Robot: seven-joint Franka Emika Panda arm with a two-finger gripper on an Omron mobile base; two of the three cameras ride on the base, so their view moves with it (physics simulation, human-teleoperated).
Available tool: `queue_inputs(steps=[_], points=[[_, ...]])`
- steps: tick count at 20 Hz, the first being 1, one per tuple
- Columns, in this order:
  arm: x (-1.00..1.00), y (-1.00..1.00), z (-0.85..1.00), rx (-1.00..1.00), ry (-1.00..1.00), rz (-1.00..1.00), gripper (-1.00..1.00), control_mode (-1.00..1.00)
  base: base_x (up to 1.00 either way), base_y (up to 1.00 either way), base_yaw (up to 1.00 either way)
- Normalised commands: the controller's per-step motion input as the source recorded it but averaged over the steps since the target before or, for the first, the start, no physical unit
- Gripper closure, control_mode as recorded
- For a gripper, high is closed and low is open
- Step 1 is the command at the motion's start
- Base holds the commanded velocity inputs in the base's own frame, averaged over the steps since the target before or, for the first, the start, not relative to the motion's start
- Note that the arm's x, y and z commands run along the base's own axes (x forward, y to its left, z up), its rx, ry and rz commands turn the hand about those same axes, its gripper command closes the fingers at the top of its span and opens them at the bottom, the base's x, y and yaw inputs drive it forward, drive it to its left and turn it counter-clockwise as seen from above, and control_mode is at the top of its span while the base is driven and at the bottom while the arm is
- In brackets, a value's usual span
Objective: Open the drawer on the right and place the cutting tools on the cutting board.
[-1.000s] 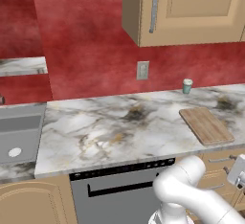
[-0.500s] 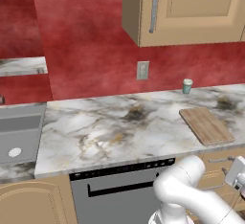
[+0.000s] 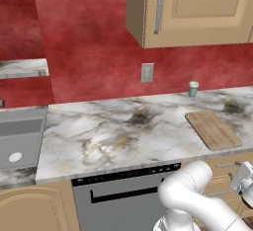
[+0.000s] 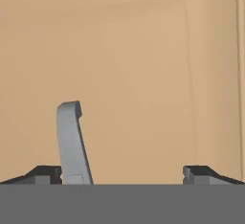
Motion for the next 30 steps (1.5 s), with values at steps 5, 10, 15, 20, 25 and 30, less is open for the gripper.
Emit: queue_inputs(steps=[5,10,15,20,25,30], points=[[0.21,0.00,0.00,0.00,0.00,-0.13,-1.00,-1.00,0.00,0.00,0.00],[0.04,0.00,0.00,0.00,0.00,-0.02,-1.00,-1.00,0.00,0.00,0.00],[0.13,0.00,0.00,0.00,0.00,0.00,-1.00,-1.00,0.00,0.00,0.00],[0.08,0.00,0.00,0.00,0.00,0.00,-1.00,-1.00,0.00,0.00,0.00],[-0.02,0.00,0.00,0.00,-0.04,0.00,-1.00,-1.00,0.00,0.00,0.00],[-0.02,0.00,0.00,0.00,-0.08,0.00,-1.00,-1.00,0.00,0.00,0.00]])
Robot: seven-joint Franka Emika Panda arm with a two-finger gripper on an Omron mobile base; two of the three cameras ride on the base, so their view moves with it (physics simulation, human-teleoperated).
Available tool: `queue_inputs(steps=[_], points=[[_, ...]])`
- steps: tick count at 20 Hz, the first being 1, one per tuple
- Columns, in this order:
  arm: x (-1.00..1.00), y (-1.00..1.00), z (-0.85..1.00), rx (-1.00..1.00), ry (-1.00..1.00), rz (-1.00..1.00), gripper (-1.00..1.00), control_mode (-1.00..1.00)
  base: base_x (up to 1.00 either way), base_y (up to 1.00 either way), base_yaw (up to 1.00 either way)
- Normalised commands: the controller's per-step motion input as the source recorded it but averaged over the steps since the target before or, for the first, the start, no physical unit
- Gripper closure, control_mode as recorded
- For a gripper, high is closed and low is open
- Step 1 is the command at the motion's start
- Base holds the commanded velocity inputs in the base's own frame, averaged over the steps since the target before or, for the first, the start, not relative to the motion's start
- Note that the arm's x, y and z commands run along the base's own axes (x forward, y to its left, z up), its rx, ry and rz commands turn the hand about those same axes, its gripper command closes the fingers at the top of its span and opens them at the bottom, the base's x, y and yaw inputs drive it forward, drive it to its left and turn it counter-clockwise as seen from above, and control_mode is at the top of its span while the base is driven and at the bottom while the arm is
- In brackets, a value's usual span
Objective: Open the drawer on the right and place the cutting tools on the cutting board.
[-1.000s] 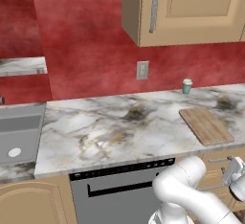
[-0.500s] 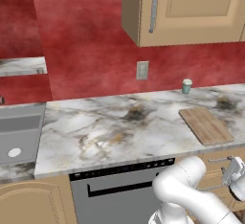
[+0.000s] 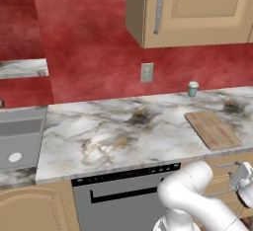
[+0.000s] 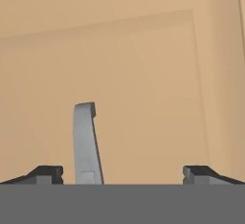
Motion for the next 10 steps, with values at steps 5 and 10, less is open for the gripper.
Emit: queue_inputs(steps=[5,10], points=[[0.01,0.00,0.00,0.00,-0.03,0.00,-1.00,-1.00,0.00,0.00,0.00],[0.01,0.00,0.00,0.00,0.00,0.00,-1.00,-1.00,0.00,0.00,0.00]])
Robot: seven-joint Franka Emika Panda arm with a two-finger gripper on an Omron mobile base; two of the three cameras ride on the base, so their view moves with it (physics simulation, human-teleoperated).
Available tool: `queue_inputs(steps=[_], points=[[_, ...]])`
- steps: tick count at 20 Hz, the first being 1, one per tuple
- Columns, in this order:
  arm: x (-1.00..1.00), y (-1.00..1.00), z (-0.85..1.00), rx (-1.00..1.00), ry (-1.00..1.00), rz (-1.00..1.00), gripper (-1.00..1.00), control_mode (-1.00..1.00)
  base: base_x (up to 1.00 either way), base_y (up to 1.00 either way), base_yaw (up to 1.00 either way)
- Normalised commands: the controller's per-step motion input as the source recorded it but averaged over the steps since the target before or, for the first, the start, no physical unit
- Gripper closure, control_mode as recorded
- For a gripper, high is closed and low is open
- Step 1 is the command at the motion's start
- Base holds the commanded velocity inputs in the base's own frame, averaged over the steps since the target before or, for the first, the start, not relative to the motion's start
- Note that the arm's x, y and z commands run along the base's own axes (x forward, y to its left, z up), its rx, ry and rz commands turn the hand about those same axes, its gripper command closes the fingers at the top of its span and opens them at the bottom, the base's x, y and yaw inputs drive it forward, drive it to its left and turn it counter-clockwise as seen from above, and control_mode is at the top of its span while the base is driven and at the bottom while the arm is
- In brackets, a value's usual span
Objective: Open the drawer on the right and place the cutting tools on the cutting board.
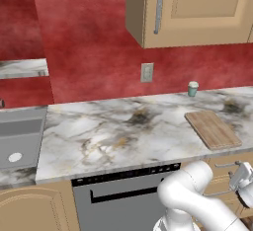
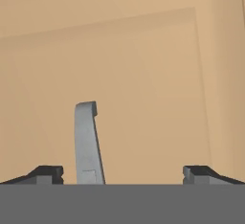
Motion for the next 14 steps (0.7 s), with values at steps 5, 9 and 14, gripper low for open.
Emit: queue_inputs(steps=[5,9,14], points=[[0.00,0.00,0.09,0.00,0.00,0.00,-1.00,-1.00,0.00,0.00,0.00],[0.00,0.00,0.15,0.00,0.00,0.00,-1.00,-1.00,0.00,0.00,0.00],[0.02,0.00,0.05,0.00,0.00,0.00,-1.00,-1.00,0.00,0.00,0.00]])
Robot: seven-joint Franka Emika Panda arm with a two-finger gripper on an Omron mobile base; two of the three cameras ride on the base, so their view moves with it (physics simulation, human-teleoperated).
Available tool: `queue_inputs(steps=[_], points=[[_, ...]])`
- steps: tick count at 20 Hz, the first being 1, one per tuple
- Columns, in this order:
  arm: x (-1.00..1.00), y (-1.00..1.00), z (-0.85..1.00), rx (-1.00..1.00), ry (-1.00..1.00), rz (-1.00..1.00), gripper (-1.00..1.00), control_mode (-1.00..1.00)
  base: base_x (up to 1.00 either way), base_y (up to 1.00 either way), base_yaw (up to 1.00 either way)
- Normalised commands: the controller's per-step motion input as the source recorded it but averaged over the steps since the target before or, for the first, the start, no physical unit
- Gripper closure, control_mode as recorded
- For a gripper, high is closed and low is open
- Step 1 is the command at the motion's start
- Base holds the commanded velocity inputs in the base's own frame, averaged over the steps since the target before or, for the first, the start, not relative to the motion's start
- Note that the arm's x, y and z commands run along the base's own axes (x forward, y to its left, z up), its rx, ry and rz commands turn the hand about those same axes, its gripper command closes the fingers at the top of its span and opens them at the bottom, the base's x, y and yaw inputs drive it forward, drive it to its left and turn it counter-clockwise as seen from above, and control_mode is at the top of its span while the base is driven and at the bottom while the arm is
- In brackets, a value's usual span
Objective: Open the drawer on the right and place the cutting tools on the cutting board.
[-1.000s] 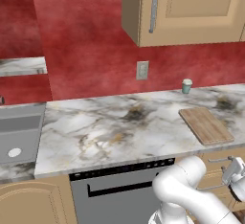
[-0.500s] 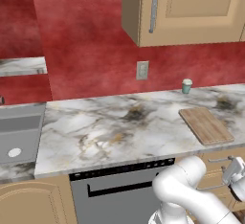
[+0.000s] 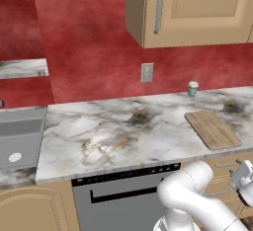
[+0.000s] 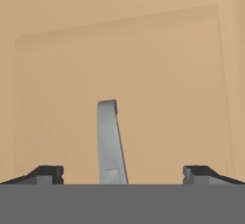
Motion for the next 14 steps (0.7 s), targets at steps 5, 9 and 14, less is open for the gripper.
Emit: queue_inputs(steps=[5,9,14], points=[[0.11,0.00,0.00,0.00,0.00,0.00,-1.00,-1.00,0.00,0.00,0.00],[0.16,0.00,0.00,0.00,0.00,0.00,-1.00,-1.00,0.00,0.00,0.00],[0.08,0.00,0.00,0.00,0.00,0.00,-1.00,-1.00,0.00,0.00,0.00]])
